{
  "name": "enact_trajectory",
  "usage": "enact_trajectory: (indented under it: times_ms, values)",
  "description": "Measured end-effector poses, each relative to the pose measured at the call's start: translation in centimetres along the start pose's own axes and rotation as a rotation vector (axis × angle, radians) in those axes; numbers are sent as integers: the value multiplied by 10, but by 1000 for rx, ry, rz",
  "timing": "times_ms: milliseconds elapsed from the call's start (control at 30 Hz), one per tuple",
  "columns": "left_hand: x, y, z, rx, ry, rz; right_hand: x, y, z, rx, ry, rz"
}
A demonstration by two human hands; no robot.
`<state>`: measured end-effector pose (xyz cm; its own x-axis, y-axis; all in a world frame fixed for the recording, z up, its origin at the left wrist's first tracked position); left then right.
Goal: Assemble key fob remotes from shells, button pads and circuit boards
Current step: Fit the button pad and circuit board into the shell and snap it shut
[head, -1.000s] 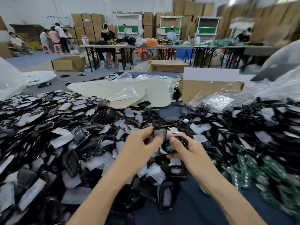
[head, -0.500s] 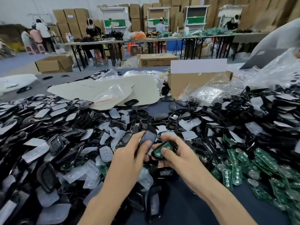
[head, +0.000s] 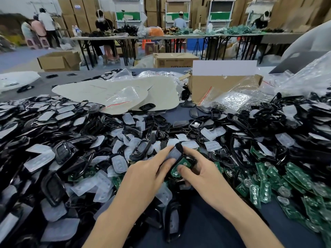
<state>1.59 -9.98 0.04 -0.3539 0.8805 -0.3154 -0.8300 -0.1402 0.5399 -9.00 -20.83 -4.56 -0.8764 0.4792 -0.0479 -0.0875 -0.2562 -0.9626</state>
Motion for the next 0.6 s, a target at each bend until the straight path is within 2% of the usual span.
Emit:
enact_trajectory:
  times_ms: [333, 500, 600]
  values:
    - [5, 12, 5, -122, 60, -129, 2, -12, 2, -67, -40, 1]
    - [10, 24, -6, -204, -62, -212, 3, -22, 2, -187, 46, 61]
    - [10, 25, -10, -192, -105, -199, 3, -18, 3, -269, 99, 41]
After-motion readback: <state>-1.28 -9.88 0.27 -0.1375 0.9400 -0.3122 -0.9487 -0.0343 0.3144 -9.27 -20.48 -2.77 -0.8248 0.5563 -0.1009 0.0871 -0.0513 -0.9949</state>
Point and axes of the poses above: each hand's wrist, its own x-axis away from the middle knuckle, its own z-axis out of the back of the hand, y = z × x, the point moved 7 cm from there along -x, towards the middle knuckle, and after that the axes turned 8 degrees about -y, right-handed, at the moved point
